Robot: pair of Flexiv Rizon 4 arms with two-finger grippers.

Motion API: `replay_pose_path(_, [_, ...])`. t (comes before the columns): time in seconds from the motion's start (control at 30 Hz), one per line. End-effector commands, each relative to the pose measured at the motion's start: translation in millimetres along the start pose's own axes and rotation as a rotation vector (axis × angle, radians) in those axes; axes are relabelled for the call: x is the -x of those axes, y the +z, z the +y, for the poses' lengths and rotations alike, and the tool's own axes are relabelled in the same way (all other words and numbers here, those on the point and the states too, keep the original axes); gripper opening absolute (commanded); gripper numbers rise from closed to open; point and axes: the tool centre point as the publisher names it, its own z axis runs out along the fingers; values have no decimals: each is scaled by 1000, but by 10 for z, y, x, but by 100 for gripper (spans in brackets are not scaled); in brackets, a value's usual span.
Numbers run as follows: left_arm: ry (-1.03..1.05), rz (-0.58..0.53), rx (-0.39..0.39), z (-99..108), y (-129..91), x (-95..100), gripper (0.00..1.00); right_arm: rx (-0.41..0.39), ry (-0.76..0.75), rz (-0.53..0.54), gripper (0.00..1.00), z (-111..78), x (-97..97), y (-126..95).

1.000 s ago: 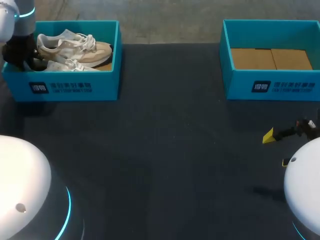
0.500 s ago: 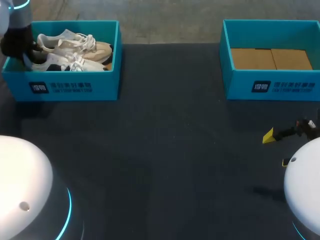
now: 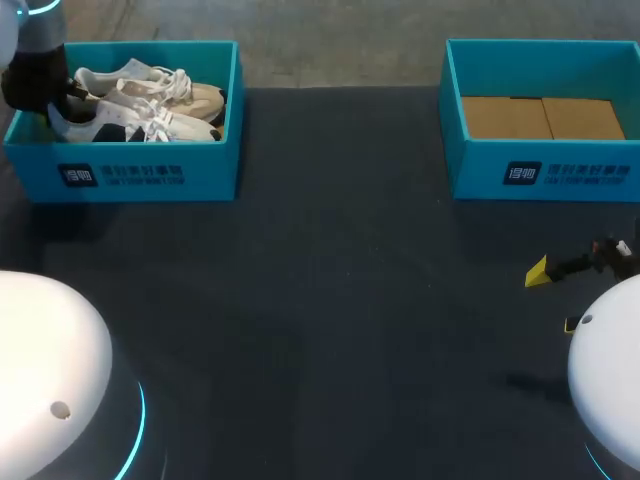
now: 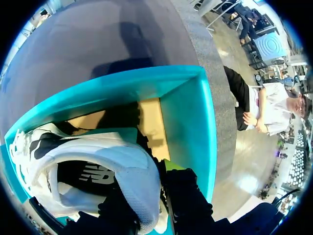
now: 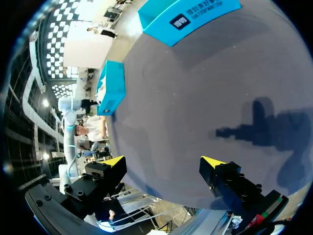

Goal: Take the shoe out of the shoebox, open the shoe tongue, remove and reinsert the insole, then place the shoe into the shoebox

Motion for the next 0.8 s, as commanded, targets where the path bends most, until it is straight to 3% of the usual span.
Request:
replay_pose_path(0.03, [-2, 5, 12, -38, -116, -10, 0, 16, 1, -1, 100, -109, 0, -71])
replay_pose_path(0.8, [-82, 28, 39, 61, -530, -214, 0, 16, 1, -1, 100, -109, 0, -71])
